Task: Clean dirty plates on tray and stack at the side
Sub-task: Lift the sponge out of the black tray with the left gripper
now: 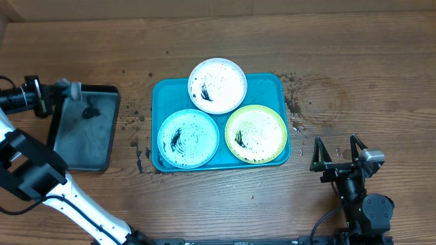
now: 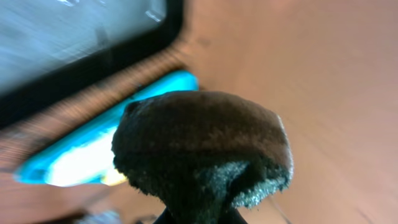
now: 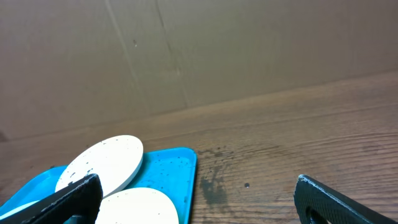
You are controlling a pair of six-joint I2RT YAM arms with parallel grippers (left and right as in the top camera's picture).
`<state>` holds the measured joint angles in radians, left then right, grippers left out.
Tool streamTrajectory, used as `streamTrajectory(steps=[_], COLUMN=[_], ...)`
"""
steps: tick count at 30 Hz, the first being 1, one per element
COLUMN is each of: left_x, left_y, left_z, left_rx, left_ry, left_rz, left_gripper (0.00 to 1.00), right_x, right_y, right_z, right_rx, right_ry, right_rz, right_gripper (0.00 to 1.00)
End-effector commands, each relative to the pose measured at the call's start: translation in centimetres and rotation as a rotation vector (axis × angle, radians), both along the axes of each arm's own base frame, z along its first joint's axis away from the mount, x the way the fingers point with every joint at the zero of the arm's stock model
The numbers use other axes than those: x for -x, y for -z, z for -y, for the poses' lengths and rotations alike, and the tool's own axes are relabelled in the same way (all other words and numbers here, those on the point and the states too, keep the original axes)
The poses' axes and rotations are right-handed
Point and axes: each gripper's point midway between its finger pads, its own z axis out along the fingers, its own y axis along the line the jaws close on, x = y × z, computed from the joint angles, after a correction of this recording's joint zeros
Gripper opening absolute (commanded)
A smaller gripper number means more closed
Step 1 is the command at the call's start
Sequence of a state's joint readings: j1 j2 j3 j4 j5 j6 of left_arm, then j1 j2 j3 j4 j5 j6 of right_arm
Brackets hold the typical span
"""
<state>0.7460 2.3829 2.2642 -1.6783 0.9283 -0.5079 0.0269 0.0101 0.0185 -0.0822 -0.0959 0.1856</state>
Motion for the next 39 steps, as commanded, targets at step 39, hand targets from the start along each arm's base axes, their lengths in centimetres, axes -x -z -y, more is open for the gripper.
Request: streamTrajectory(steps=[39], left_x=[4.0], left_y=[-0.6], left_z=[-2.6], left_rx=[-0.391], left_ry=[0.119], left_rz=[-0.109], left_gripper=[0.04], right_x=[0.0], right_y=[0.2], right_z=[0.0], right_rx=[0.004], right_ry=[0.003], right_rz=[0.002], right_gripper=[1.00])
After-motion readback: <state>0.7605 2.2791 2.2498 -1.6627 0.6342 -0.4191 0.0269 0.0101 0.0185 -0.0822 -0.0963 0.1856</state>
